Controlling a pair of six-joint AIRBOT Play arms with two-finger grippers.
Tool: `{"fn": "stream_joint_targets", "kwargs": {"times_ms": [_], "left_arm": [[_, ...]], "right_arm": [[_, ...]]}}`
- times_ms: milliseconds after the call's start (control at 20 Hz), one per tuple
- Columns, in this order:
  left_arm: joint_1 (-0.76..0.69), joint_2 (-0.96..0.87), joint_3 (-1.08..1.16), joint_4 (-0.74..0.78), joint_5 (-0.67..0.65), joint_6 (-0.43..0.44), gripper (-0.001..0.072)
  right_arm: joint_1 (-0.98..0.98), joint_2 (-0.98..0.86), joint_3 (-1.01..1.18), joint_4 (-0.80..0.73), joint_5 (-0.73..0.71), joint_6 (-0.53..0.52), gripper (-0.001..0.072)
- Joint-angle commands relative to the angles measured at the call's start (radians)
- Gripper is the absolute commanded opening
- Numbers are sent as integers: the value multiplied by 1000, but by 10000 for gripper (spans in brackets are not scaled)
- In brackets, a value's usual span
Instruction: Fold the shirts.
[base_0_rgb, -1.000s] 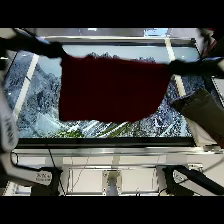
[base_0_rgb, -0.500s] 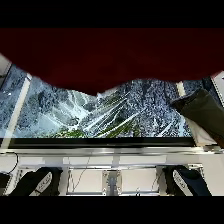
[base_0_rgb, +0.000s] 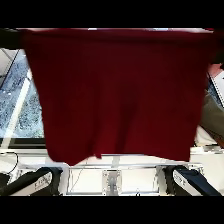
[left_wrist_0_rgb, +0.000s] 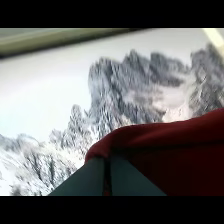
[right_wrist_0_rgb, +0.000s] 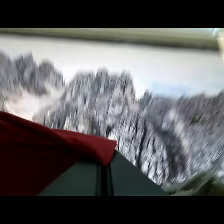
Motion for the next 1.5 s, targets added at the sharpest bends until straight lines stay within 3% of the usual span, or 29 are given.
{"fn": "stream_joint_targets", "kwargs": {"times_ms": [0,100,150,200,250,300,400,600,750,800,850,900,950,1050,1100,1250,1350,1450], "left_arm": [[-6,-297,-33,7,135,-26,8],[-24,-457,-33,-10,195,-35,28],[-32,-521,-33,-17,227,-44,301],[-37,-564,-33,-19,265,-53,720],[-37,-589,-32,-18,304,-60,709],[-33,-595,-31,-6,348,-58,708],[-13,-575,16,40,366,-59,704],[64,-449,192,225,167,-56,695],[208,-266,113,212,47,-56,694],[264,-219,67,190,-40,-42,674],[331,-172,-1,144,-127,-28,569],[397,-133,-87,52,-179,-5,496],[468,-97,-192,-80,-230,38,474],[575,-58,-404,-304,-307,89,475],[603,-58,-496,-346,-333,96,477],[608,-59,-783,-343,-305,92,487],[604,-59,-957,-358,-266,83,542],[604,-59,-1093,-356,-230,81,542]], "right_arm": [[0,-235,-146,65,-159,11,28],[0,-395,-204,151,-298,40,33],[1,-464,-217,185,-340,41,50],[1,-531,-219,219,-366,41,175],[1,-578,-219,240,-383,41,357],[1,-608,-219,249,-400,41,394],[-2,-613,-215,240,-404,41,393],[-34,-520,-156,64,-251,41,393],[-90,-371,-152,-93,-100,59,393],[-121,-319,-156,-119,-40,59,393],[-160,-269,-169,-122,18,53,393],[-200,-222,-201,-121,60,48,393],[-241,-175,-248,-113,97,44,393],[-324,-76,-385,-85,157,19,394],[-359,-31,-457,-74,163,8,394],[-440,92,-634,-7,142,-21,394],[-460,151,-692,39,121,-48,394],[-461,194,-708,59,104,-54,394]]}}
